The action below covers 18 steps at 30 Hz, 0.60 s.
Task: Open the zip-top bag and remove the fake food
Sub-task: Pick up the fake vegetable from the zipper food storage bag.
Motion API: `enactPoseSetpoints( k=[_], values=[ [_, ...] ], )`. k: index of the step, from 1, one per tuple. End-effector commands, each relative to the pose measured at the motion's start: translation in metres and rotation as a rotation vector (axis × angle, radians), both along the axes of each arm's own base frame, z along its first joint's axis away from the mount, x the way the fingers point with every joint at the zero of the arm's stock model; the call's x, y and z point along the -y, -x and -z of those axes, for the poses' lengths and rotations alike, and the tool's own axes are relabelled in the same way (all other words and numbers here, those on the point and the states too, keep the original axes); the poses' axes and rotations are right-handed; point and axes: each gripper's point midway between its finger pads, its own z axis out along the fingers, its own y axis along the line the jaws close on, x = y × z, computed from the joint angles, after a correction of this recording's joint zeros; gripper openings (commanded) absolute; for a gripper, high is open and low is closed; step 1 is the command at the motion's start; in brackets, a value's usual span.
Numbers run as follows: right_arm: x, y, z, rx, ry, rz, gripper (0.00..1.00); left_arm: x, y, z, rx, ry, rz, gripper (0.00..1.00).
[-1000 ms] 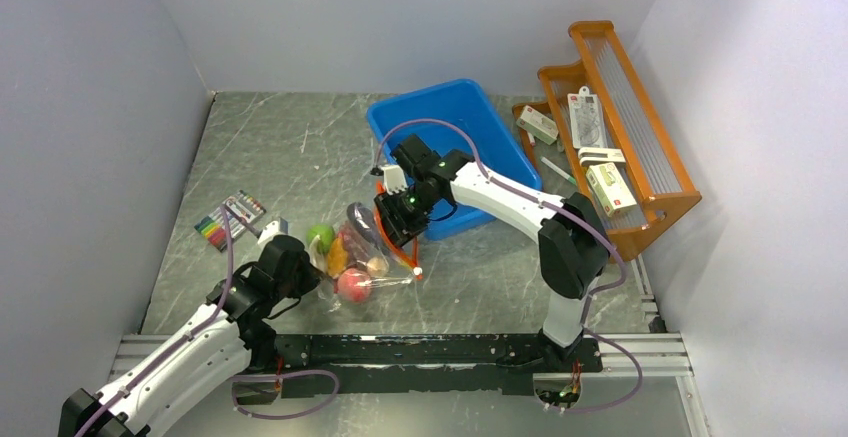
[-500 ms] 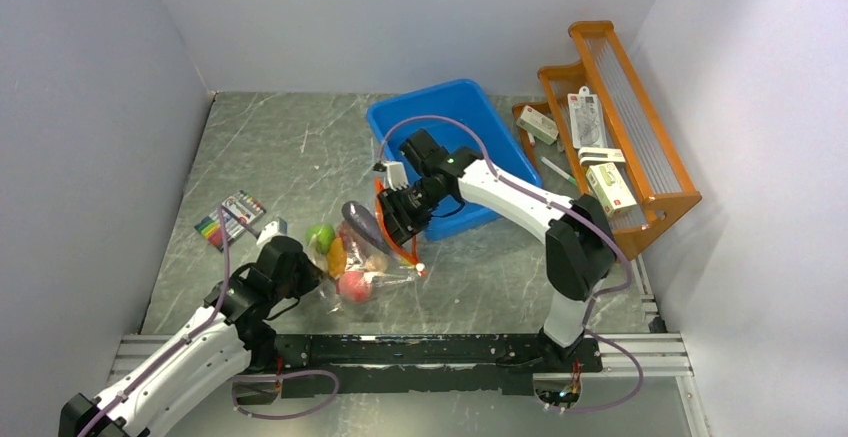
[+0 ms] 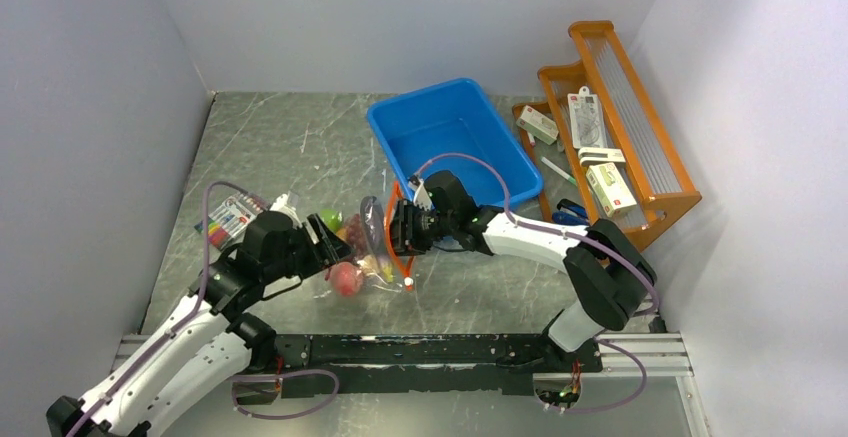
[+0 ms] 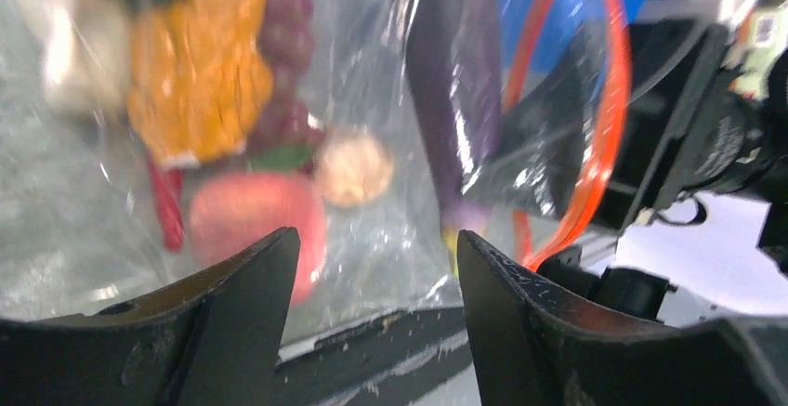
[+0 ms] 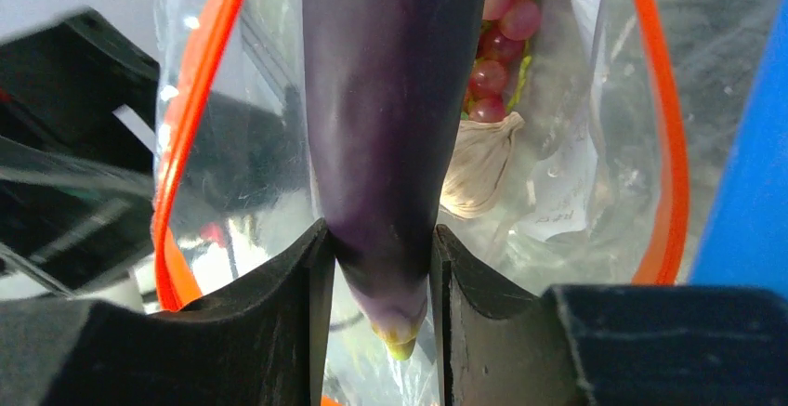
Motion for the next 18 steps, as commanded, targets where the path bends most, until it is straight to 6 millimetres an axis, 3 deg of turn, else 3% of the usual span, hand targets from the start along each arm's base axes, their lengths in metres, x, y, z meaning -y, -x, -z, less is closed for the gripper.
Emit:
enactPoseSetpoints(
  k=[1,5,10,18],
  values=[
    [-0.016,-0.024,-0.015,0.002,-0.095,0.144,0.27,0.016,0.032,0.006,-0.155,0.061,0.121,0.74],
    [-0.022,-0.025,-0.016,0.018,-0.078,0.112,0.27,0.019,0.048,-0.016,-0.139,0.195,0.124,0.77],
    [-0.026,-0.028,-0.019,0.041,-0.079,0.131,0.27,0.022,0.064,0.001,-0.204,0.263,0.132,0.77],
    [-0.039,-0.026,-0.014,0.021,-0.105,0.163,0.27,0.024,0.057,0.015,-0.238,0.282,0.088,0.78]
  ],
)
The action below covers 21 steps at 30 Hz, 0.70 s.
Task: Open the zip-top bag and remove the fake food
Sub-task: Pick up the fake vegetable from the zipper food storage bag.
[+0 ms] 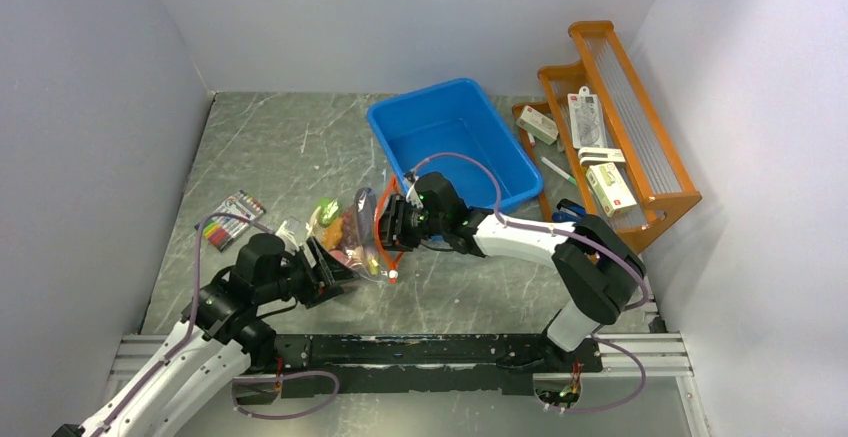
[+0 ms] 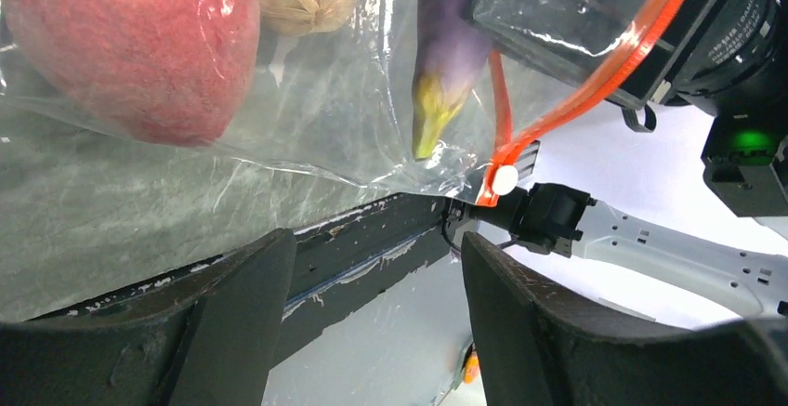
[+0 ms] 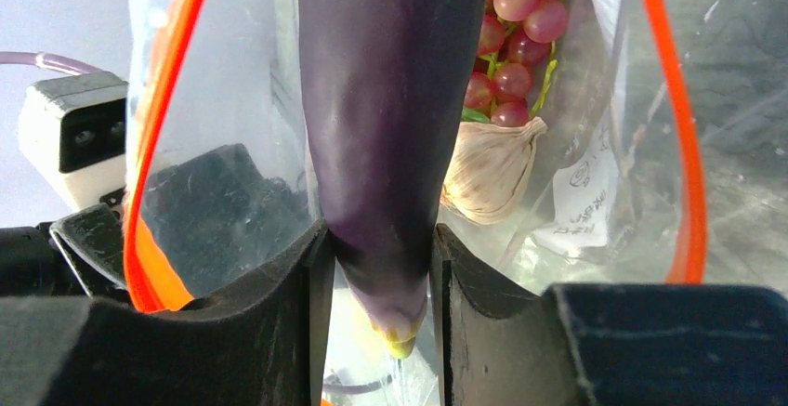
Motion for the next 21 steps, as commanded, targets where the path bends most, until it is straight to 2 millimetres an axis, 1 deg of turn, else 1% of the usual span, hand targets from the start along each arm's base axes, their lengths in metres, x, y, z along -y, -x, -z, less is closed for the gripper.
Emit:
enactPoseSetpoints(
  k=[1,3,6,10,12,16,18,19,21],
  values=[
    [-0.014,-0.011,-0.008,0.024,-0.045,0.042,0.27,0.002,-0.006,0.002,-0.042,0.029,-0.049,0.78],
    [-0.015,-0.013,-0.008,0.024,-0.052,0.056,0.27,-0.001,-0.013,0.006,-0.066,0.043,-0.12,0.78],
    [-0.017,-0.013,-0.009,0.014,-0.067,0.077,0.27,0.003,-0.022,0.003,-0.051,0.12,-0.166,0.78],
    [-0.02,-0.012,-0.011,0.007,-0.096,0.098,0.27,-0.002,-0.025,0.011,-0.073,0.101,-0.211,0.78],
    [-0.023,-0.01,-0.013,-0.002,-0.108,0.088,0.27,-0.002,-0.028,0.015,-0.068,0.099,-0.223,0.75],
    [-0.031,-0.002,-0.015,-0.019,-0.118,0.044,0.27,0.002,-0.035,0.017,-0.047,0.158,-0.245,0.68],
    [-0.034,0.003,-0.018,-0.018,-0.121,0.038,0.27,0.002,-0.038,0.024,-0.052,0.154,-0.257,0.66],
    [-0.035,0.004,-0.019,-0.017,-0.124,0.038,0.27,0.001,-0.038,0.027,-0.061,0.147,-0.261,0.64],
    [-0.035,0.007,-0.021,-0.013,-0.125,0.034,0.27,-0.001,-0.04,0.03,-0.069,0.128,-0.28,0.56]
  ],
)
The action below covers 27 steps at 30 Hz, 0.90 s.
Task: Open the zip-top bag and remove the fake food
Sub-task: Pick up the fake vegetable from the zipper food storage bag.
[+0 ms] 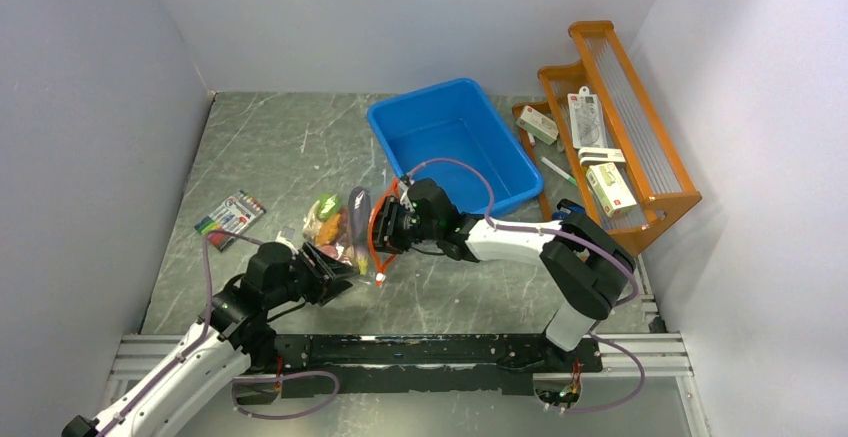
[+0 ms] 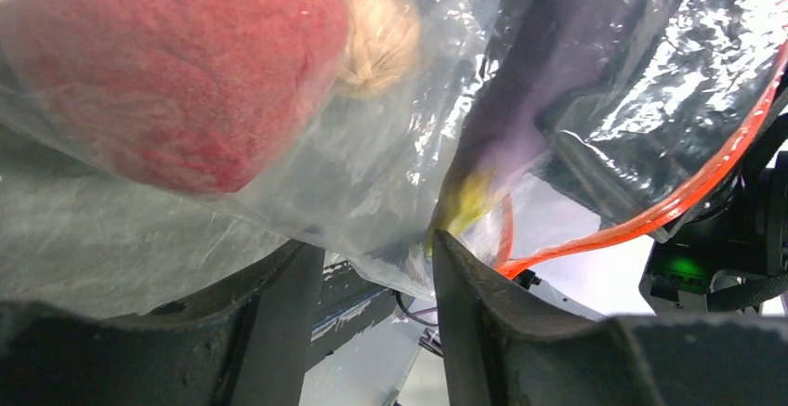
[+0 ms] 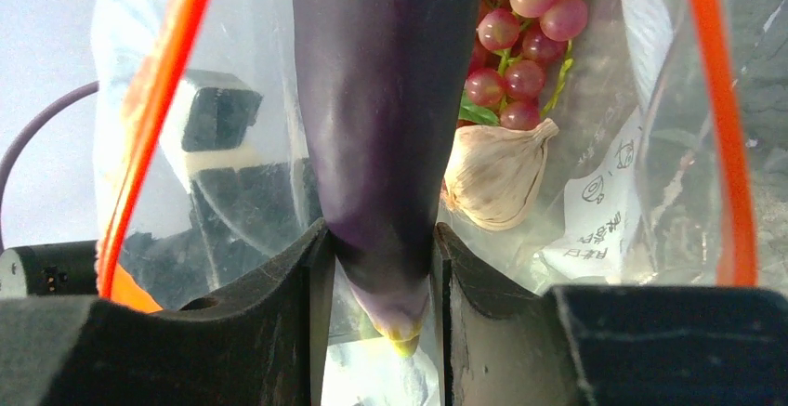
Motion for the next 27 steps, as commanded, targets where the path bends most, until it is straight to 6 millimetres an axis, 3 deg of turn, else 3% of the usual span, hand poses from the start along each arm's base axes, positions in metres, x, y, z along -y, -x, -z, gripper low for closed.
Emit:
enactPoseSetpoints(
  k=[1,6,11,22,27],
  values=[
    [-0.012,0.007,-0.021,0.023,-0.059,-0.024,0.27,-0.003,-0.017,-0.007,0.041,0.012,-0.075,0.55],
    [-0.011,0.013,-0.016,0.007,-0.057,-0.036,0.27,-0.006,-0.026,-0.017,0.075,0.077,-0.148,0.35],
    [-0.011,0.016,-0.016,0.017,-0.045,-0.059,0.27,-0.009,-0.021,-0.009,0.052,0.073,-0.152,0.07],
    [-0.008,0.011,-0.027,-0.01,-0.041,-0.134,0.27,-0.033,-0.002,0.009,0.009,-0.066,-0.165,0.07],
    [-0.007,0.017,-0.029,-0.006,-0.018,-0.193,0.27,-0.043,-0.001,0.005,0.027,-0.066,-0.212,0.07]
  ],
)
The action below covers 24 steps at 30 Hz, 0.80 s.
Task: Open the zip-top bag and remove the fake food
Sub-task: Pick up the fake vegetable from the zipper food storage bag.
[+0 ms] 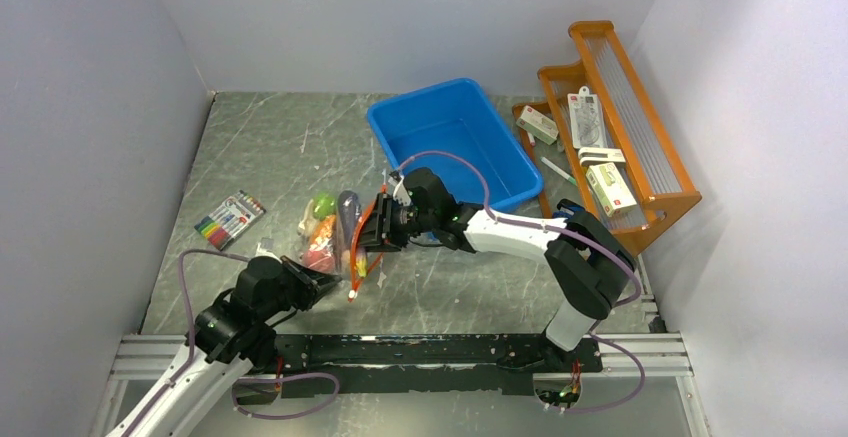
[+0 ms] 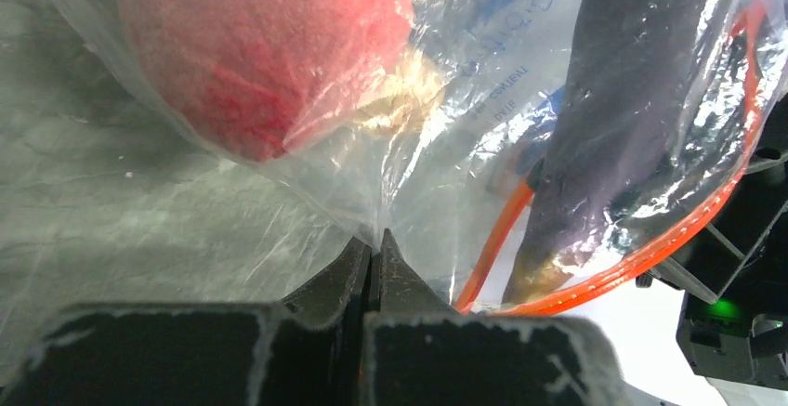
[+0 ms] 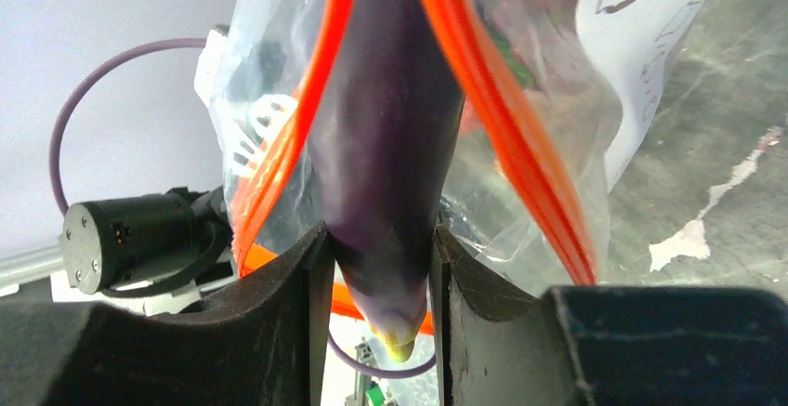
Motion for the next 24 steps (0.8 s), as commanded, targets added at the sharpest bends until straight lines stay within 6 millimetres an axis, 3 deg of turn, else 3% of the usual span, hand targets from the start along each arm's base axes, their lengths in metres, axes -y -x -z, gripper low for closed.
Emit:
enactPoseSetpoints(
  k=[1,9,13,17,24],
  values=[
    [-0.004,0.009,-0.014,0.02,-0.023,-0.093,0.27,-0.015,0.002,-0.006,0.016,-0.037,-0.051,0.07],
    [0.018,0.04,0.008,0.036,0.076,-0.258,0.27,-0.006,-0.002,-0.023,0.09,-0.045,0.019,0.07],
    [0.038,0.033,0.001,0.17,0.167,-0.233,0.27,-0.002,-0.006,-0.032,0.105,-0.048,0.032,0.07],
    [0.05,0.05,-0.009,0.217,0.11,-0.269,0.26,0.0,-0.011,-0.037,0.112,-0.034,0.021,0.07],
    [0.073,0.064,0.012,0.21,0.214,-0.336,0.25,0.004,-0.015,-0.039,0.125,-0.003,0.012,0.07]
  ],
)
